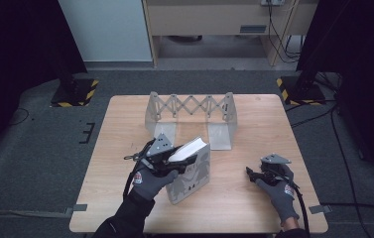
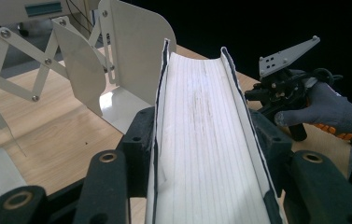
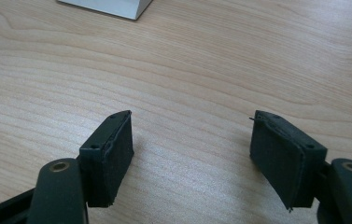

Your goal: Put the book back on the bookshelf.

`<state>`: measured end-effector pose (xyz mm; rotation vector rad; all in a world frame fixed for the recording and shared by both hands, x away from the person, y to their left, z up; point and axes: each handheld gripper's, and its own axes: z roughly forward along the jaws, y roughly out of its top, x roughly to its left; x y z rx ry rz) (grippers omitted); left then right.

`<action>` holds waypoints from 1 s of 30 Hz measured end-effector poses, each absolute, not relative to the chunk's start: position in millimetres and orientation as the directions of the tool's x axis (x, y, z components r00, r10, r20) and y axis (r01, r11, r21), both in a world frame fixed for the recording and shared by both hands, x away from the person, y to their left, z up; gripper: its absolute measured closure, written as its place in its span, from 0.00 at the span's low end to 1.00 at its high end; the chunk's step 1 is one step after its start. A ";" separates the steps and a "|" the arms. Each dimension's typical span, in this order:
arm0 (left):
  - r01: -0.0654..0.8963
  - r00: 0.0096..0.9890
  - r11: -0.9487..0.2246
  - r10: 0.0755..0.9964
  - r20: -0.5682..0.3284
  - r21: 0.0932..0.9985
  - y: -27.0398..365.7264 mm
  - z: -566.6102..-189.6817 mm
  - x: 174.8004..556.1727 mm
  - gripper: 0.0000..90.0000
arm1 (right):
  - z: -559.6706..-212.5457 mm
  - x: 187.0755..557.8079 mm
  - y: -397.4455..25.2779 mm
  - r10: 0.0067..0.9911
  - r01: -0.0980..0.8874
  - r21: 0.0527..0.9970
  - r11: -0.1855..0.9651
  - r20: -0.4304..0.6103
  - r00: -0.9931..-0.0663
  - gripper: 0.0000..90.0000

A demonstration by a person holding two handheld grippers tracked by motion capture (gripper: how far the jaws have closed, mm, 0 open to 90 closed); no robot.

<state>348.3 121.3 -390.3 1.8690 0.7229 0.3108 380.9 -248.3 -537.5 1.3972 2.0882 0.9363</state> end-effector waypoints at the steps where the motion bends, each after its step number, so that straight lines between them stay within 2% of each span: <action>1: 0.334 0.782 -0.258 0.613 -0.114 0.907 121.2 -390.3 347.9 0.56 | -537.6 380.9 -248.2 0.926 0.615 0.748 0.251 0.000 -0.379 0.33; 15: 0.350 0.752 -0.252 0.650 -0.110 0.902 121.0 -388.4 344.3 0.57 | -537.4 381.0 -248.0 0.926 0.617 0.747 0.249 0.004 -0.378 0.33; 20: 0.374 0.759 -0.255 0.636 -0.136 0.892 118.1 -389.1 344.1 0.50 | -537.5 381.0 -248.1 0.926 0.616 0.747 0.250 0.002 -0.378 0.33; 24: 0.360 0.770 -0.276 0.628 -0.116 0.891 116.4 -389.2 342.3 0.44 | -537.5 381.0 -248.1 0.926 0.615 0.747 0.250 0.001 -0.378 0.33; 30: 0.363 0.769 -0.288 0.629 -0.111 0.886 115.6 -389.0 342.1 0.43 | -537.6 381.0 -248.1 0.926 0.615 0.748 0.251 0.000 -0.377 0.33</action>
